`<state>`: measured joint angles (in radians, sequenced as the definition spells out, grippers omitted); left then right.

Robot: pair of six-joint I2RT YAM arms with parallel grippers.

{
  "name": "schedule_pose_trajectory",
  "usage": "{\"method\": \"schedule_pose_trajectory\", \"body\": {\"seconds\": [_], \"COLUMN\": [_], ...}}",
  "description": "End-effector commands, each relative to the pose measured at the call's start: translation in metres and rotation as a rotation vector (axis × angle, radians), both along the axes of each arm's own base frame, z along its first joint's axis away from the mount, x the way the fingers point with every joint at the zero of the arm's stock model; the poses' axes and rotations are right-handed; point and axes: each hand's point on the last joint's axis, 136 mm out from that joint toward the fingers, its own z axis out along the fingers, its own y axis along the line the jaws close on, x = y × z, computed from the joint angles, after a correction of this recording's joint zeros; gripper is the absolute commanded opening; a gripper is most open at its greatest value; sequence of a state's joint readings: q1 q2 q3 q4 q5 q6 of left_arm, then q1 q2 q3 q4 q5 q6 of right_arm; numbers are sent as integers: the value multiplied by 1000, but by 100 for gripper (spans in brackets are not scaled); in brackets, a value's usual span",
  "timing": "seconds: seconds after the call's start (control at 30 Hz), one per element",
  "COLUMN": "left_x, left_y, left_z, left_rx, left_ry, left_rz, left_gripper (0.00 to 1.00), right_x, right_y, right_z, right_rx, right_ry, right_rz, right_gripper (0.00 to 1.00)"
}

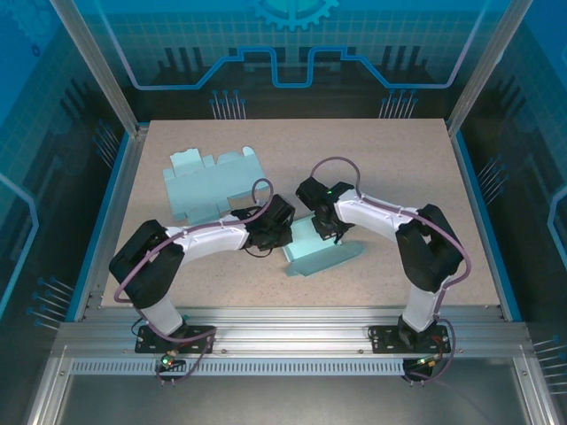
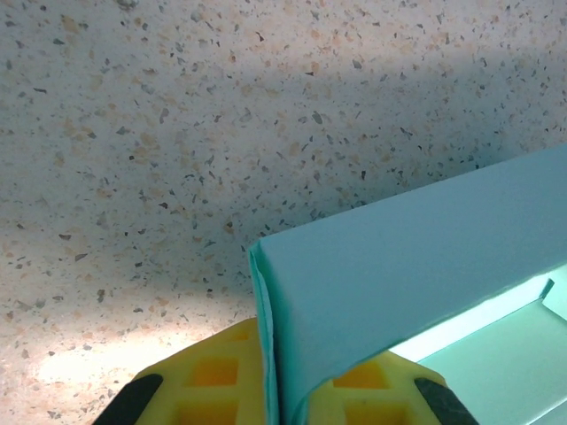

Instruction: Fold the paper box

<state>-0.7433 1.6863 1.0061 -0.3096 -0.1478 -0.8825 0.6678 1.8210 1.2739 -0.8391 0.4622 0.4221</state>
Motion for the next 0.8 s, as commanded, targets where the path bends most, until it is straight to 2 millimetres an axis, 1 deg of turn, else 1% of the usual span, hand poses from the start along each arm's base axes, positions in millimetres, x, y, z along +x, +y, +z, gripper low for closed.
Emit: {"method": "schedule_pose_trajectory", "body": {"seconds": [0.0, 0.2, 0.37, 0.43, 0.5, 0.7, 0.77], "left_x": [-9, -8, -5, -3, -2, 0, 1], "left_y": [10, 15, 19, 21, 24, 31, 32], "left_z": [-9, -12, -14, -13, -12, -12, -13], "left_rx": [57, 78, 83, 83, 84, 79, 72], "left_ry": [51, 56, 63, 60, 59, 58, 61], "left_rz": [2, 22, 46, 60, 76, 115, 127], "left_gripper": [0, 0, 0, 0, 0, 0, 0], "right_x": [-5, -4, -4, -4, -3, -3, -3], "right_y": [-36, -39, -42, -45, -49, -56, -53], "right_z": [-19, -39, -45, -47, -47, -53, -57], "right_rx": [-219, -293, -336, -353, -391, -529, -564], "right_ry": [53, 100, 109, 112, 113, 147, 161], "right_rz": [-29, -28, -26, -28, -38, -41, -25], "right_gripper": [18, 25, 28, 27, 19, 20, 22]}}
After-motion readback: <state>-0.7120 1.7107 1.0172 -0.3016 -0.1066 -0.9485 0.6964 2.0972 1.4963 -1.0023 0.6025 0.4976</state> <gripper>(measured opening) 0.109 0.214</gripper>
